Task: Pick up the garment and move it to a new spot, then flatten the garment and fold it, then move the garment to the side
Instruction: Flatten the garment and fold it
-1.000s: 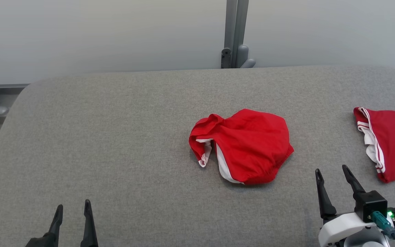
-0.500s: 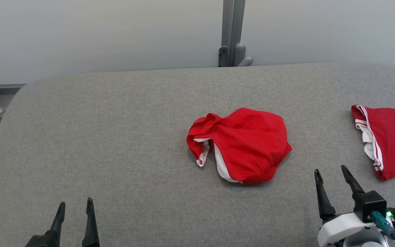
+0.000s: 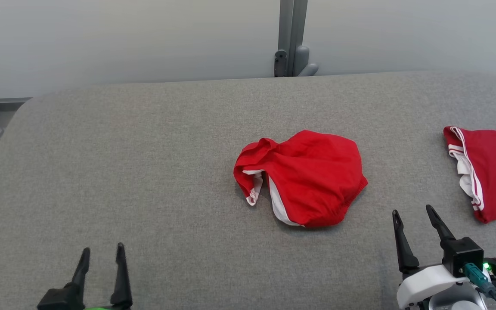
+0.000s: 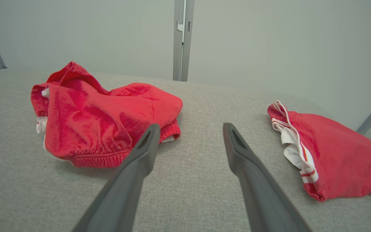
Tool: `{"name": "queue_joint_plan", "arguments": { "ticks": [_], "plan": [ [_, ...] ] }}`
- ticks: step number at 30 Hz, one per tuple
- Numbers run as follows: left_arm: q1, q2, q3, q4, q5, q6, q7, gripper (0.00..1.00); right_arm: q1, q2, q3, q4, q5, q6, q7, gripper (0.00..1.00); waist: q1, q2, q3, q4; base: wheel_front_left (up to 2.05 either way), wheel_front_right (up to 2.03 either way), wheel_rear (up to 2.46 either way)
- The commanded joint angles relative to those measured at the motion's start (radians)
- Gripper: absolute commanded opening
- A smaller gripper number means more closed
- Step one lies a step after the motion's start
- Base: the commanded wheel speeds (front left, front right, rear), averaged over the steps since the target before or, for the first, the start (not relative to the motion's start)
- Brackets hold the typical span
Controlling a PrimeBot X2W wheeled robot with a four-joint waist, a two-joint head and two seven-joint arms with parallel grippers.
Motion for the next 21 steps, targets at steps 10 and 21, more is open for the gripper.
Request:
{"name": "queue_joint_plan", "arguments": {
  "ticks": [10,21],
  "plan": [
    [-0.167,-0.001,-0.306,0.081,-0.172,-0.020,-0.002,1.00,-0.076,-0.010,0.016,-0.024,-0.005,-0.002,-0.003,1.00,0.0000,0.0105,0.106,-0.056,0.00,0.00,0.00],
    [-0.421,0.014,-0.662,0.272,-0.499,-0.019,0.024,1.00,-0.137,-0.007,0.018,-0.046,-0.003,-0.002,-0.003,1.00,0.0000,0.0105,0.203,-0.161,0.00,0.00,0.00]
  ]
}}
